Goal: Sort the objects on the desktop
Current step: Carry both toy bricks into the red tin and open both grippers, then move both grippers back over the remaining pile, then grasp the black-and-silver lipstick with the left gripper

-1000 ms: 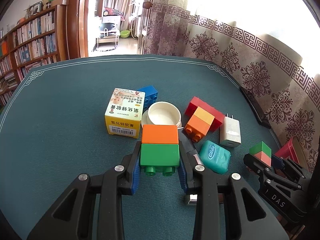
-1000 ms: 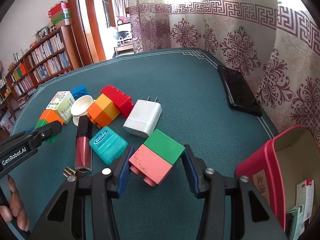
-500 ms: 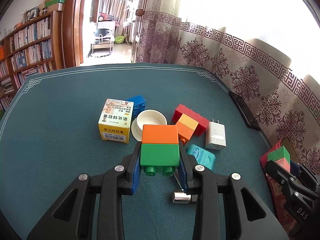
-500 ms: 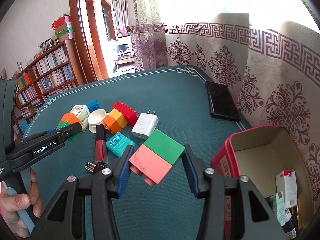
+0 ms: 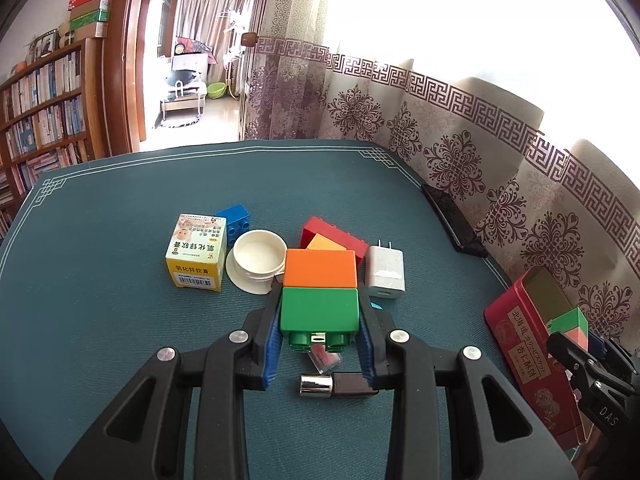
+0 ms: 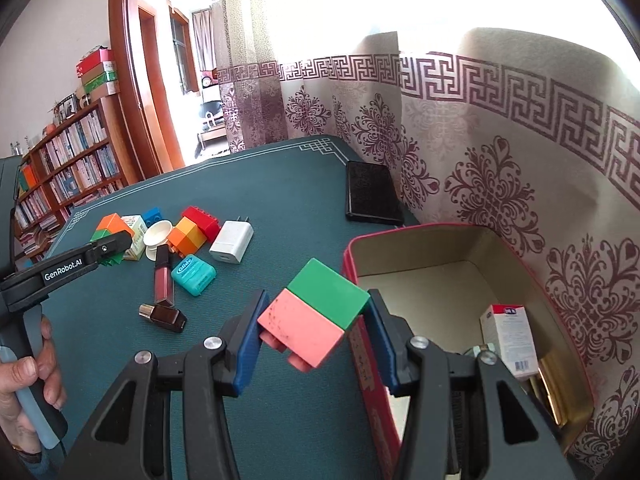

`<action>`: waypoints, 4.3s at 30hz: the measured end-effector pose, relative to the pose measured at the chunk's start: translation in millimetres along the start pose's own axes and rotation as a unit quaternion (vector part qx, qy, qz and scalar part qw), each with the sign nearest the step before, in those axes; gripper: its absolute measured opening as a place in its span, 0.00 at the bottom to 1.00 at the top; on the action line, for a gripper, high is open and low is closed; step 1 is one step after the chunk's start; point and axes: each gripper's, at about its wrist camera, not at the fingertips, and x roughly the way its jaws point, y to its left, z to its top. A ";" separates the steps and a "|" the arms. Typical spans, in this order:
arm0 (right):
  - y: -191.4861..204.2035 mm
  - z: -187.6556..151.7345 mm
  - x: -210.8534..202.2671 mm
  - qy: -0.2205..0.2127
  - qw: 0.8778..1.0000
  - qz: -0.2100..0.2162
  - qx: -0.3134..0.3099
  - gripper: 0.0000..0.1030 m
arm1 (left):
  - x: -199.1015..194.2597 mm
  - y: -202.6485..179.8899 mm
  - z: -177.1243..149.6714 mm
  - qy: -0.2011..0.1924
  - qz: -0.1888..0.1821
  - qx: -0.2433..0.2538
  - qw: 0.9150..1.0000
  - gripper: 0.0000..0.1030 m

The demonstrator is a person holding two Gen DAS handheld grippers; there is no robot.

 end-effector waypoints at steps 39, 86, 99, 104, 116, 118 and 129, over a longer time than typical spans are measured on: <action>-118.1 -54.3 -24.3 0.017 0.995 -0.038 0.096 0.52 | -19.0 -181.3 -29.1 0.010 -0.080 0.136 0.987 0.33; -50.4 -23.6 -31.7 -0.030 0.999 0.004 0.033 0.83 | 27.1 -58.6 -34.6 0.067 0.013 -0.015 0.998 0.71; -4.6 -20.1 -10.3 -0.008 0.999 0.045 -0.006 0.84 | 45.7 -3.7 -49.7 0.095 0.046 -0.061 0.992 0.71; 2.8 -21.7 -1.4 0.005 0.999 0.052 -0.012 0.84 | 51.5 -6.4 -52.7 0.098 0.042 -0.050 0.993 0.71; 15.9 -20.2 3.3 -0.002 0.998 0.045 -0.035 0.92 | 52.3 -4.7 -56.6 0.086 0.028 -0.043 0.995 0.81; 17.7 -19.6 4.2 -0.003 0.998 0.045 -0.036 0.93 | 50.9 -4.0 -56.8 0.085 0.027 -0.041 0.995 0.81; 21.7 -18.1 8.5 -0.003 0.998 0.041 -0.041 0.93 | 47.0 -3.2 -58.1 0.087 0.021 -0.031 0.995 0.81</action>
